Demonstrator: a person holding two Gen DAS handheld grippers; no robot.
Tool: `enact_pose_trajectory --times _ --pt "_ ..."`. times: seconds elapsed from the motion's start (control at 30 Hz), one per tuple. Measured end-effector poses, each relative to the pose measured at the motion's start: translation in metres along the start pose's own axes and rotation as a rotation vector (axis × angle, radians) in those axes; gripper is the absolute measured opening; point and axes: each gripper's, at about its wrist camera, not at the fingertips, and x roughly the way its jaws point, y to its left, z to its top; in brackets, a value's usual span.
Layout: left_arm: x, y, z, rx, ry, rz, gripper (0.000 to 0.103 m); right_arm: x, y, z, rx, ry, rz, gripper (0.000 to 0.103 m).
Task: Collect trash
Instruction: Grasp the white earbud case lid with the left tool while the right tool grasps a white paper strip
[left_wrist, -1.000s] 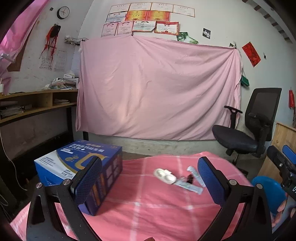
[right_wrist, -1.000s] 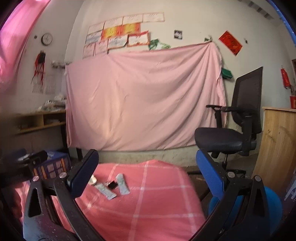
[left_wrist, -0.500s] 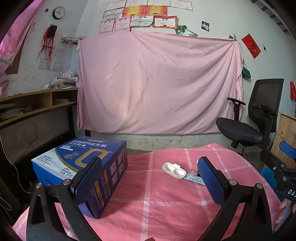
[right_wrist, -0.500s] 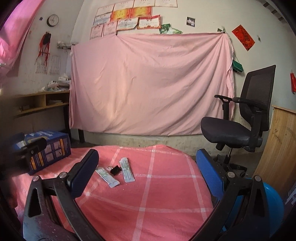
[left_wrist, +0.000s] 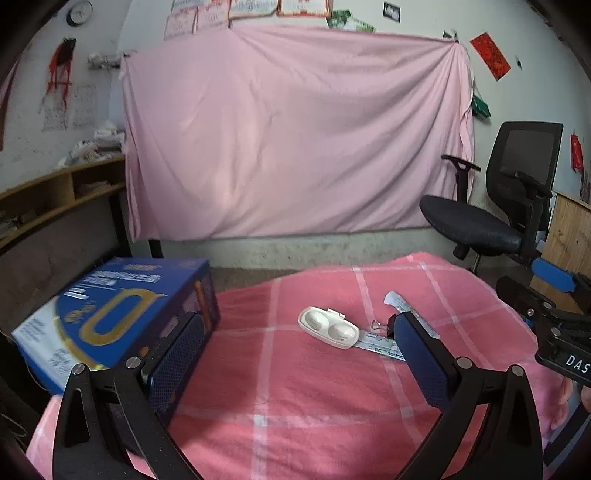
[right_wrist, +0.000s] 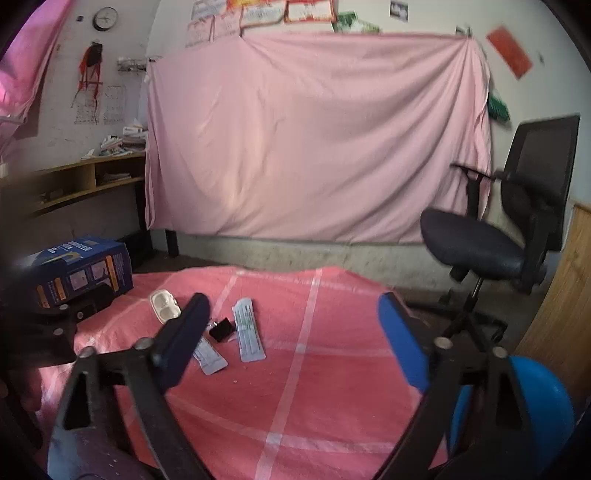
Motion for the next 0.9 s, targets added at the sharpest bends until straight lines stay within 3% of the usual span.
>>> enact_pose_trajectory --times 0.1,0.3,0.4,0.73,0.9 --pt "0.017 0.000 0.002 -0.003 0.057 -0.031 0.099 0.016 -0.002 -0.001 0.013 0.067 0.041 0.085" --pt "0.050 0.002 0.004 -0.016 0.196 -0.076 0.085 0.056 -0.003 -0.005 0.014 0.248 0.115 0.062" --pt "0.067 0.003 0.006 -0.029 0.262 -0.092 0.081 0.080 -0.001 -0.010 0.021 0.354 0.164 0.054" --pt "0.089 0.011 0.014 -0.101 0.347 -0.106 0.073 0.104 0.009 -0.018 -0.004 0.473 0.206 0.044" --pt "0.094 0.009 0.018 -0.096 0.365 -0.082 0.059 0.106 0.010 -0.019 -0.011 0.483 0.193 0.036"
